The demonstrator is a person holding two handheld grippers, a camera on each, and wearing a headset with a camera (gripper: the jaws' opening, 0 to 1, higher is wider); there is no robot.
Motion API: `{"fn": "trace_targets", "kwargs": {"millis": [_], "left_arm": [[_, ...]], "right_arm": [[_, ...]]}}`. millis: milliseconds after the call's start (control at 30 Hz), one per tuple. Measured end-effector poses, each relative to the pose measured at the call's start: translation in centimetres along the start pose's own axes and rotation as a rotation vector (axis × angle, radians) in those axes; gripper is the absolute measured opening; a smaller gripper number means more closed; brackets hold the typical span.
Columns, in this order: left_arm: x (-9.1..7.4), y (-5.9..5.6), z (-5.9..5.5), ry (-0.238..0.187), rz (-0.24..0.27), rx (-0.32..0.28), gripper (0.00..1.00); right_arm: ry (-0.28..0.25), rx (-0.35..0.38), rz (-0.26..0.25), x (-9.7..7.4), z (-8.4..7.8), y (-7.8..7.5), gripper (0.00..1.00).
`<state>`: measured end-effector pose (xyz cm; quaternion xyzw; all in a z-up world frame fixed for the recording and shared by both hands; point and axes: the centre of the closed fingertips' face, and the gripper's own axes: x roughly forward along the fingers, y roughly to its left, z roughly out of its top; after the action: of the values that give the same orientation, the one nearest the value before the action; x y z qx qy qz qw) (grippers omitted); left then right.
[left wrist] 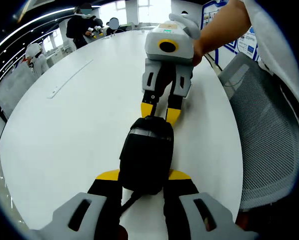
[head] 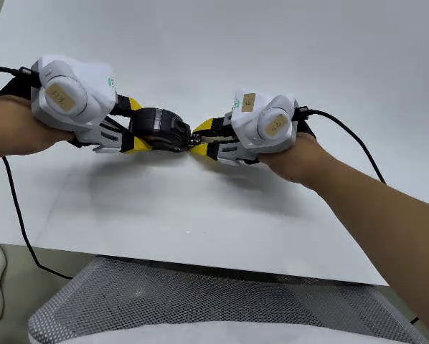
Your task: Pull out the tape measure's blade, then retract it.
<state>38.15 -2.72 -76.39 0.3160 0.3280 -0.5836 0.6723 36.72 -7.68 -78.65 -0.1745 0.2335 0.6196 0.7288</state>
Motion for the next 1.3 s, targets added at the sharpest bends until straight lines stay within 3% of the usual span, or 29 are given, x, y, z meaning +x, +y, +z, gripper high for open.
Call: {"fn": "trace_targets", "kwargs": {"millis": [1300], "left_arm": [[0.05, 0.01, -0.08, 0.009, -0.006, 0.012, 0.25]], "right_arm": [[-0.003, -0.021, -0.023, -0.46, -0.17, 0.03, 0.1]]}}
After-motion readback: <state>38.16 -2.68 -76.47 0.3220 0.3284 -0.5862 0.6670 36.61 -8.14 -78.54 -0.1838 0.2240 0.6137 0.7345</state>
